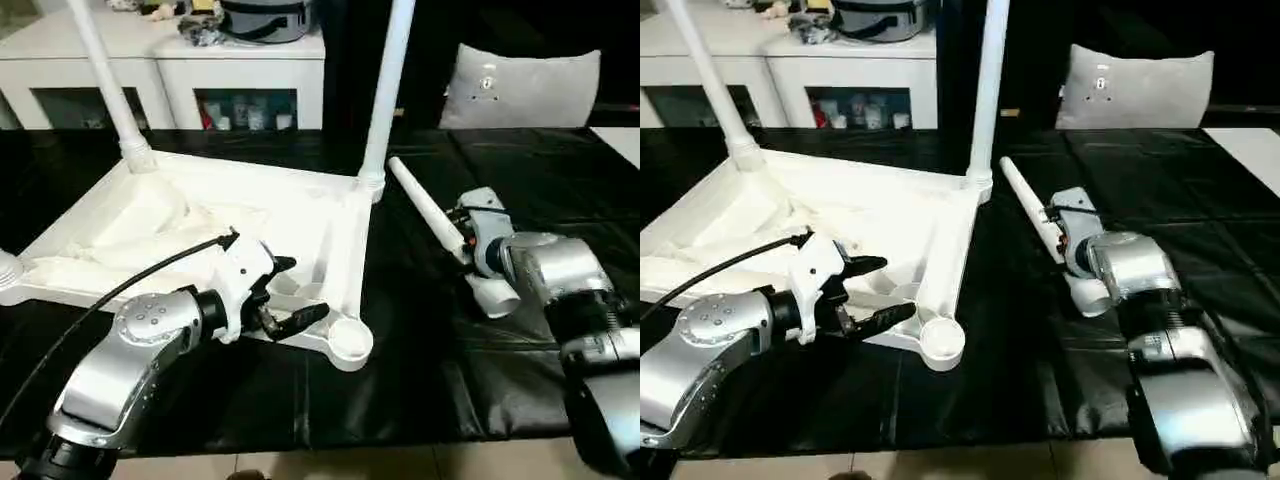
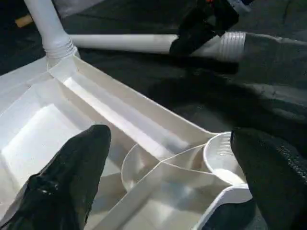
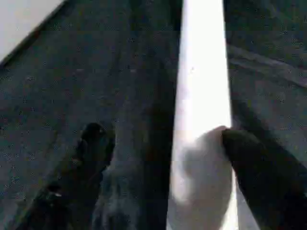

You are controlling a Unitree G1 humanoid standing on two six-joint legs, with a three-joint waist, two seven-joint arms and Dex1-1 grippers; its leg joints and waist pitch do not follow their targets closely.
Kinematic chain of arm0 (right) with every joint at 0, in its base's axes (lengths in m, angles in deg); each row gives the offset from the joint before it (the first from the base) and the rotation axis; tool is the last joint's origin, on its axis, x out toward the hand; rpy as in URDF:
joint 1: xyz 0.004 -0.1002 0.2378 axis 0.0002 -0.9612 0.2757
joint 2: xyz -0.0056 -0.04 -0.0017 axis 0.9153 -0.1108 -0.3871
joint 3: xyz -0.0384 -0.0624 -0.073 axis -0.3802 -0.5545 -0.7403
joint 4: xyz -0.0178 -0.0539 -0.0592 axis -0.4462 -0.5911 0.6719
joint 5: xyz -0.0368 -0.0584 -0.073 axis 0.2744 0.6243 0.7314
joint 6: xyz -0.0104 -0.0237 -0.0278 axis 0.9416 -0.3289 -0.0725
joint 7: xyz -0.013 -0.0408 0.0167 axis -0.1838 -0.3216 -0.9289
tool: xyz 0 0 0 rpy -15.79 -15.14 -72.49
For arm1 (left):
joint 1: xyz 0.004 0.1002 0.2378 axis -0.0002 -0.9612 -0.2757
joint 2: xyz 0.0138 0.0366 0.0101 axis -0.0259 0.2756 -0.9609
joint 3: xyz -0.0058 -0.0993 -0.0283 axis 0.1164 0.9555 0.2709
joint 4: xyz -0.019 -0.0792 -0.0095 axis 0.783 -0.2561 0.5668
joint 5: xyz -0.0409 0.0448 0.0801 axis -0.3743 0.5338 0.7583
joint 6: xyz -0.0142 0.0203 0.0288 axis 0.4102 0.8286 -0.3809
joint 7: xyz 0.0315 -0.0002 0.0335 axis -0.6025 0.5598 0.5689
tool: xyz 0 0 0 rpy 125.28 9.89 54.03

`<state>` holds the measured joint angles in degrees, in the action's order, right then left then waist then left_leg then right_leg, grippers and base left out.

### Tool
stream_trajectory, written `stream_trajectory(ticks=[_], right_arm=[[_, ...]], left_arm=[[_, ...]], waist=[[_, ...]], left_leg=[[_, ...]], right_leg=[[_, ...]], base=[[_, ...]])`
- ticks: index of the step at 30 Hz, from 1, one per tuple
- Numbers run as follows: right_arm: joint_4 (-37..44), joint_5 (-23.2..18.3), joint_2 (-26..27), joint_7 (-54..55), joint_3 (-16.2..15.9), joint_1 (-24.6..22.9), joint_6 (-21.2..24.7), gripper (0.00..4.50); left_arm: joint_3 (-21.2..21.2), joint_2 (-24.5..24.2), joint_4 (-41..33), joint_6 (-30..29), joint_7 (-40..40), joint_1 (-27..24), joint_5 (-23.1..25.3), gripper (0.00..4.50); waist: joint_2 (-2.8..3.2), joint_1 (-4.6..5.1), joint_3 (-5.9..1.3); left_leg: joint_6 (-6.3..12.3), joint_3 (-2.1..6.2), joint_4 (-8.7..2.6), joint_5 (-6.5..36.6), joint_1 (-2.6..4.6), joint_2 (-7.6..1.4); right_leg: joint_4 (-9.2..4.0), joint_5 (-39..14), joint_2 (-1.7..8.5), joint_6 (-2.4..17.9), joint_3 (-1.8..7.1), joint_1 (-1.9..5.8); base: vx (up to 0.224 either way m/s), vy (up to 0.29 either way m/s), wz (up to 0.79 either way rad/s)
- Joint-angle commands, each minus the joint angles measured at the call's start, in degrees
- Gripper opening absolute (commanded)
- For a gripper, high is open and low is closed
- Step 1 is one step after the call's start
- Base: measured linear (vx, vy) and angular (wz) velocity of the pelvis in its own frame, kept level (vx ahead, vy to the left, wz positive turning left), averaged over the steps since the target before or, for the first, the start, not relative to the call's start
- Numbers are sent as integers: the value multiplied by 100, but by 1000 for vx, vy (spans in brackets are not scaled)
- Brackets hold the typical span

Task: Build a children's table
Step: Pick table leg

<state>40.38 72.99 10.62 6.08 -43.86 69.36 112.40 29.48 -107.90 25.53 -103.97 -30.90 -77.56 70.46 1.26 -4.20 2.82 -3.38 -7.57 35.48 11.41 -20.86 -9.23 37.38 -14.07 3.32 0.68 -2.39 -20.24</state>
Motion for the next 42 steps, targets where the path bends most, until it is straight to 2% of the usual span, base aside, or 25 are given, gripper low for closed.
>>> stream_trajectory(ticks=[1,3,4,5,7,10,14,16,20,22,24,26,28,29,30,31,32,34,35,36,38,39,40,41,42], right_arm=[[-396,181,-14,-10,-134,91,-61,367],[-484,180,-15,-41,-141,135,-28,356],[-560,180,-19,-65,-146,171,-3,356],[-793,186,-30,-108,-152,274,27,330],[-832,187,-30,-116,-153,290,24,323],[-1310,233,-55,-250,-154,475,20,286],[-1419,190,-101,-322,-52,490,69,253],[-1458,94,-138,-287,114,492,81,234],[-1458,-66,-183,-265,311,480,119,209],[-1460,-250,-184,-88,599,461,107,195],[-1461,-278,-184,-46,651,457,93,193],[-1383,-401,-193,112,884,405,59,188],[-905,-715,-170,560,1520,171,-210,188],[-905,-715,-170,560,1520,171,-210,187],[-427,-909,-107,699,1873,-59,-596,187],[-181,-1001,-62,704,2007,-179,-845,187],[207,-1131,9,631,2160,-363,-1179,187],[578,-1291,91,557,2335,-520,-1372,187],[1332,-1872,357,423,2895,-705,-1311,187],[1332,-1872,357,423,2895,-705,-1311,187],[2208,-2732,694,-150,3347,-896,-1211,187],[2208,-2732,694,-150,3347,-896,-1211,187],[2950,-3358,897,-689,3442,-1122,-1076,186],[2950,-3358,897,-689,3442,-1122,-1076,186],[3276,-3616,956,-895,3392,-1243,-928,186]], left_arm=[[-24,-89,-166,-94,36,27,-45,450],[-23,-99,-194,-114,32,17,-57,450],[-22,-104,-214,-129,29,8,-64,450],[-19,-107,-248,-164,27,-8,-71,450],[-19,-107,-252,-169,28,-9,-71,450],[-30,-119,-271,-208,44,-12,-79,450],[-62,-145,-247,-206,44,24,-86,450],[-70,-151,-231,-206,48,58,-98,450],[-85,-147,-192,-186,68,95,-90,450],[-89,-134,-135,-172,87,147,-88,450],[-90,-130,-123,-170,89,159,-88,450],[-75,-84,-69,-139,82,197,-107,450],[43,114,84,-72,-60,277,-177,450],[43,114,84,-72,-60,277,-177,450],[135,258,196,0,-190,346,-202,450],[176,321,243,33,-252,381,-209,450],[244,420,309,76,-349,439,-223,450],[325,538,381,88,-462,516,-258,450],[470,802,457,54,-649,714,-382,450],[470,802,457,54,-649,714,-382,450],[606,1083,436,-45,-788,933,-608,450],[606,1083,436,-45,-788,933,-608,450],[779,1350,438,-182,-915,1149,-883,450],[779,1350,438,-182,-915,1149,-883,450],[893,1490,454,-265,-987,1275,-1059,450]], waist=[[-12,-39,-350],[-28,-72,-402],[-21,-102,-398],[-26,-108,-409],[-28,-131,-420],[-6,-137,-378],[4,-152,-359],[43,-161,-359],[46,-174,-367],[73,-178,-370],[48,-176,-371],[37,-179,-370],[8,-181,-370],[9,-200,-378],[6,-194,-388],[-29,-231,-380],[-43,-215,-414],[-48,-232,-400],[-57,-219,-401],[-56,-226,-400],[-65,-220,-387],[-56,-238,-381],[-56,-255,-380],[-56,-255,-380],[-56,-259,-369]], left_leg=[[-23,19,-411,695,2,-270],[47,-5,-375,302,-23,-269],[131,-35,-360,184,-35,-270],[145,-37,-356,165,-37,-274],[185,-46,-345,110,-46,-284],[114,-59,-368,455,-47,-298],[-45,-70,-396,765,-27,-320],[-101,-68,-398,813,-23,-323],[-124,-68,-399,786,-25,-319],[-122,-67,-393,769,-31,-315],[-130,-70,-397,776,-28,-314],[-128,-75,-399,760,-33,-314],[-119,-84,-398,706,-29,-314],[-117,-90,-392,667,-21,-315],[-117,-80,-395,632,-25,-313],[-52,-107,-394,543,-39,-316],[-7,-84,-385,413,-41,-308],[104,-107,-379,335,-50,-305],[168,-110,-384,318,-58,-294],[218,-97,-393,373,-46,-318],[263,-108,-403,485,-37,-319],[302,-100,-408,534,-39,-335],[325,-102,-413,547,-31,-333],[325,-102,-413,547,-31,-333],[343,-103,-420,521,-39,-330]], right_leg=[[-418,-96,446,1525,234,174],[-360,515,425,1545,232,187],[-346,772,407,1565,227,158],[-337,805,410,1578,225,164],[-321,899,404,1614,220,150],[-363,479,415,1613,215,124],[-398,69,420,1506,224,110],[-394,60,418,1487,226,102],[-385,188,407,1491,219,107],[-384,236,411,1493,218,108],[-387,226,405,1497,215,110],[-396,196,421,1494,223,116],[-398,201,416,1467,228,112],[-402,244,421,1411,236,112],[-388,281,417,1412,228,124],[-408,407,431,1320,253,123],[-374,549,418,1325,229,146],[-385,655,411,1289,243,126],[-388,650,402,1274,246,138],[-388,582,422,1270,249,130],[-416,363,423,1292,246,112],[-424,258,437,1269,249,114],[-433,200,428,1250,243,111],[-433,200,428,1250,243,111],[-448,119,423,1247,239,104]], base=[[0,0,0],[0,0,0],[0,0,0],[0,0,0],[0,0,0],[0,0,0],[0,0,0],[0,0,0],[0,0,0],[0,0,0],[0,0,0],[0,0,0],[0,0,0],[0,0,0],[0,0,0],[0,0,0],[0,0,0],[0,0,0],[0,0,0],[0,0,0],[0,0,0],[0,0,0],[0,0,0],[0,0,0],[0,0,0]])
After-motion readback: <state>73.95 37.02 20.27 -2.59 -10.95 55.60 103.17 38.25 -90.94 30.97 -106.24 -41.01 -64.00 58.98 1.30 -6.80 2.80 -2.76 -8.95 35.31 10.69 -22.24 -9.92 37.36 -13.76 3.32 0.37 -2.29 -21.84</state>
